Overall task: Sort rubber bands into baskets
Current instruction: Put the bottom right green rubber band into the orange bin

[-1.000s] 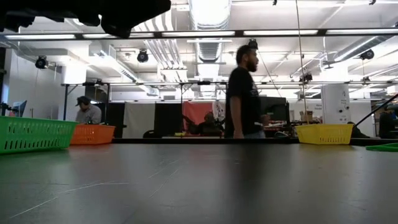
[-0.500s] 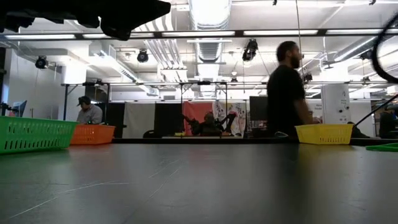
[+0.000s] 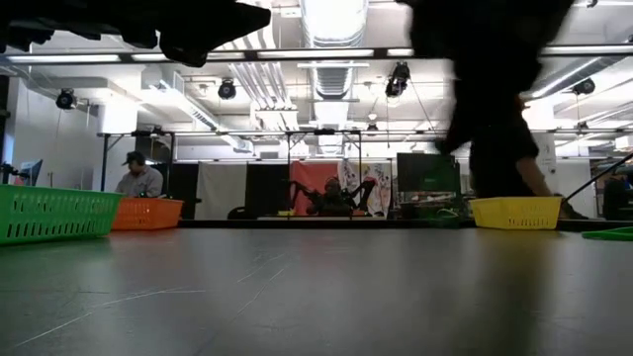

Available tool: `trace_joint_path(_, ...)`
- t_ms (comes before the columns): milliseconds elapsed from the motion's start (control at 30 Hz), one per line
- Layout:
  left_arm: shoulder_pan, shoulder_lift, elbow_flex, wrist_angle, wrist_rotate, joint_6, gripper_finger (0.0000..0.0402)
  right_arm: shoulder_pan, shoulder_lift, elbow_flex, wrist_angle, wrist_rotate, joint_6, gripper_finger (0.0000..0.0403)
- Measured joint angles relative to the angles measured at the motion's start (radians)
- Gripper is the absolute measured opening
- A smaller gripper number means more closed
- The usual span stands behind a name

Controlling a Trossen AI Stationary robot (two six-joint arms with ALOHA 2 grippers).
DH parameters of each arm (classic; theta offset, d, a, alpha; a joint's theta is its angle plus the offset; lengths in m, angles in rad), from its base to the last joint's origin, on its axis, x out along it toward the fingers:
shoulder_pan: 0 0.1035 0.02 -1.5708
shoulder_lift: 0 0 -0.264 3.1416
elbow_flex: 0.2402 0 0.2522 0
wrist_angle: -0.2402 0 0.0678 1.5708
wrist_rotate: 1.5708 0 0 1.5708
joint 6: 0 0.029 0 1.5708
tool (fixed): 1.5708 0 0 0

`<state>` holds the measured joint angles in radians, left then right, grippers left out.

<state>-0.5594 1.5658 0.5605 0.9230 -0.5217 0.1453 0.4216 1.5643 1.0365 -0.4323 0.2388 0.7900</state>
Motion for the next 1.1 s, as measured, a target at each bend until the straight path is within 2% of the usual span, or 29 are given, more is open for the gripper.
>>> trace_joint_path(100, 0.000, 0.000, -0.001, -0.007, -0.012, 0.003, 0.0229, -0.055, 0.003, 0.008, 0.098, 0.116, -0.184, 0.0009)
trace_joint_path(200, 0.000, 0.000, -0.005, -0.011, -0.017, 0.003, 0.0229, -0.115, 0.017, -0.020, 0.260, 0.128, -0.289, 0.0009)
trace_joint_path(400, 0.000, -0.005, -0.014, -0.042, -0.082, 0.005, 0.0229, -0.198, 0.111, -0.046, 0.346, 0.101, -0.293, 0.0009)
trace_joint_path(567, -0.001, -0.006, -0.014, -0.104, -0.167, -0.017, 0.0229, -0.213, 0.212, -0.044, 0.424, 0.100, -0.319, 0.0021)
trace_joint_path(667, -0.001, -0.007, -0.014, -0.116, -0.175, -0.027, 0.0229, -0.212, 0.252, -0.019, 0.429, 0.099, -0.322, 0.0049)
trace_joint_path(867, 0.003, -0.007, -0.014, -0.146, -0.175, -0.061, 0.0229, -0.212, 0.279, 0.043, 0.415, 0.102, -0.356, 0.0129)
trace_joint_path(967, 0.008, -0.002, -0.014, -0.180, -0.174, -0.131, 0.0229, -0.200, 0.255, 0.085, 0.328, 0.100, -0.364, 0.0167)
trace_joint_path(1100, 0.018, 0.009, -0.014, -0.228, -0.169, -0.234, 0.0229, -0.159, 0.218, 0.149, 0.122, 0.103, -0.371, 0.0208)
